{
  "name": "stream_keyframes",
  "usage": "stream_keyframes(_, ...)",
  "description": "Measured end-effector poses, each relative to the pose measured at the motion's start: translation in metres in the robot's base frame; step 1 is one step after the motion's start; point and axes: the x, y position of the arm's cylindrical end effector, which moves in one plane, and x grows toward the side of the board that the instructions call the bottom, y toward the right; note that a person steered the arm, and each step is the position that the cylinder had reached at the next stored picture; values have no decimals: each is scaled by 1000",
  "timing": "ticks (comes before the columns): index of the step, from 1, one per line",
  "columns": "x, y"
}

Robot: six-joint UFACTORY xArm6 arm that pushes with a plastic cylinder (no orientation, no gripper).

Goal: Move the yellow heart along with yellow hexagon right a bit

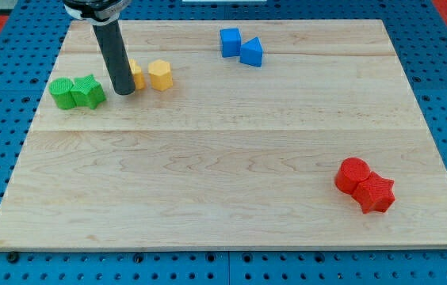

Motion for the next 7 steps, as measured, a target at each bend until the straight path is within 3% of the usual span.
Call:
stream_keyframes(2,-8,2)
stream_keyframes(4,-51,-35)
stream_keyframes(6,-28,127)
stream_keyframes(7,-19,143)
